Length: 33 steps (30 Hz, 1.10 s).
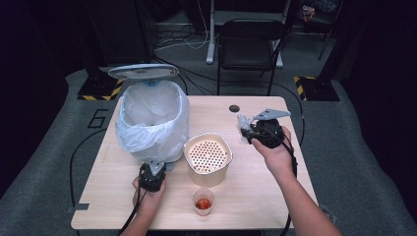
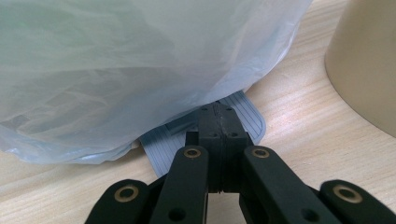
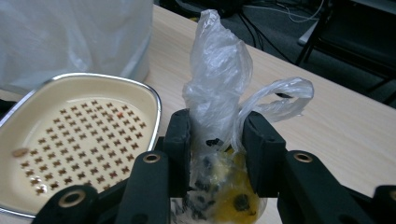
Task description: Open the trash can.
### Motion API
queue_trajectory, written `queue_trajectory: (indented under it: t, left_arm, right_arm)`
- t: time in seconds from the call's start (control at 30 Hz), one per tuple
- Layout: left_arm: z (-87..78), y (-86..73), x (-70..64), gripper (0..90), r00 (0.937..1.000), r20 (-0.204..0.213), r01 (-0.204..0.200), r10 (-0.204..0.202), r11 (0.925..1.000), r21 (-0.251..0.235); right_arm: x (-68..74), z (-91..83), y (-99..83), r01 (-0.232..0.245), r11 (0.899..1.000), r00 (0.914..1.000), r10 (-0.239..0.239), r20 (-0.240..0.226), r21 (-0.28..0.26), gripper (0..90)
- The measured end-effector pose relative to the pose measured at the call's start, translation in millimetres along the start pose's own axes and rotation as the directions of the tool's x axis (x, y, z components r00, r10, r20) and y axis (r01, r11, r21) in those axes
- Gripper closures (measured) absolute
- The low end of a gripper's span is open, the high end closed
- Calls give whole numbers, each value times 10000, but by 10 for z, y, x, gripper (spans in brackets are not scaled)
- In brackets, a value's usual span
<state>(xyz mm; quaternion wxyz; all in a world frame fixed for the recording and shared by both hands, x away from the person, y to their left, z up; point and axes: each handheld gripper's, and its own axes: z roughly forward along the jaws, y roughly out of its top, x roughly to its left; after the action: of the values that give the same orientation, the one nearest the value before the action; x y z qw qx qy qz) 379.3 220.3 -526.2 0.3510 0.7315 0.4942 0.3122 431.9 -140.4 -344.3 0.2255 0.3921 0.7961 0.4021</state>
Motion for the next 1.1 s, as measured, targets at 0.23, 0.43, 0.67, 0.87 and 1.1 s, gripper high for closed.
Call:
queue_trajectory:
  t: [0.23,0.43,0.67,0.87,1.1]
  left_arm:
    - [4,-1,15,900,10000,29,-63,63,9999,-90]
    - [0,1,11,900,9998,5,-176,176,9998,-28]
    - [6,-2,14,900,10000,58,5,-5,9999,-135]
    - [-3,5,22,900,9993,-135,-359,358,9993,-63]
    - [-3,6,26,900,9993,-131,-362,361,9993,-81]
  right_arm:
    - [197,-50,271,580,9974,9981,-589,-195,-438,648]
    - [379,-21,525,809,9940,9929,-867,-811,-730,649]
    - [574,0,769,925,9904,9866,-1051,-1249,-1026,649]
    - [693,22,907,962,9869,9773,-1184,-1758,-1299,651]
    - [812,54,1033,1066,9848,9709,-1328,-1994,-1372,652]
